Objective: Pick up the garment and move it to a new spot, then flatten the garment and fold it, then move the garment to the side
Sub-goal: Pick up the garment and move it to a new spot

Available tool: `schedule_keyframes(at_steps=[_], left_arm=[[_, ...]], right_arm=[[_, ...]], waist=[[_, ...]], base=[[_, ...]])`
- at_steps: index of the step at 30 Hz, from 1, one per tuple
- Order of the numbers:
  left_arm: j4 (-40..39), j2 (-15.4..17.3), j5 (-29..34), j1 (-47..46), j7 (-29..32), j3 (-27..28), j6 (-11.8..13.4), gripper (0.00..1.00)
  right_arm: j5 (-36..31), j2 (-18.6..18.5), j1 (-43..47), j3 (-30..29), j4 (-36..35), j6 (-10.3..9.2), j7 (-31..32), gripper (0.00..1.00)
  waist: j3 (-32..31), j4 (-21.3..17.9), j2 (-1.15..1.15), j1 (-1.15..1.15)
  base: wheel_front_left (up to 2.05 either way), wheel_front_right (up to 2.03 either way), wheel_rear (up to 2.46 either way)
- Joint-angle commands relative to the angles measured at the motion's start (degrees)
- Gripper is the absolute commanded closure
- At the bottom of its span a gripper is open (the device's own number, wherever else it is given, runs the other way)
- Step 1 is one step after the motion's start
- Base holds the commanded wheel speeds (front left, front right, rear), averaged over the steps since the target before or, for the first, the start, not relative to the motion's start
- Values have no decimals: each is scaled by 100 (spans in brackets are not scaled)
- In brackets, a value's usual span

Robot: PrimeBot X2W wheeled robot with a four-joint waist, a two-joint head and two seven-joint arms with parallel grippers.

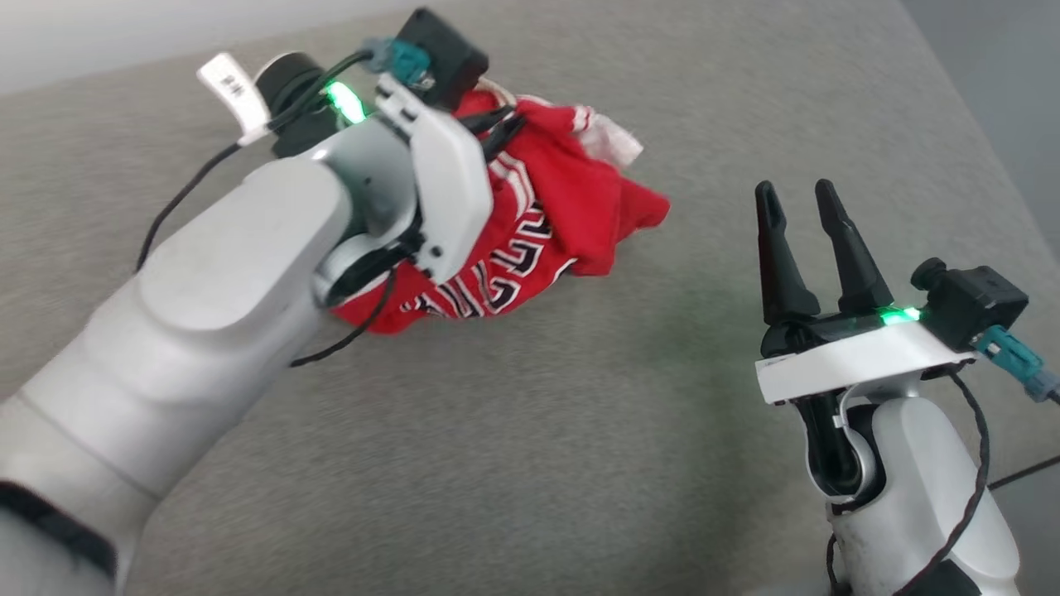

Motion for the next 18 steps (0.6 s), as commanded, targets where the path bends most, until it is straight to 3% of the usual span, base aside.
schedule_keyframes(at_steps=[1,8,13,18], left_arm=[[118,-81,-20,-147,-68,-89,21,100],[980,-301,-110,-305,-186,-895,21,100],[1231,-72,-222,-97,506,-1229,21,100],[1345,374,-198,269,1420,-1378,23,100]], right_arm=[[108,45,42,5,-30,1,-27,0],[590,41,75,40,-96,1,-27,0],[789,42,56,109,-133,1,-27,0],[973,39,-61,225,-181,1,-27,0]], waist=[[407,-526,0,0],[699,-1106,0,0],[793,-1271,0,0],[963,-1394,0,0]], base=[[0,0,0],[0,0,0],[0,0,0],[0,0,0]])
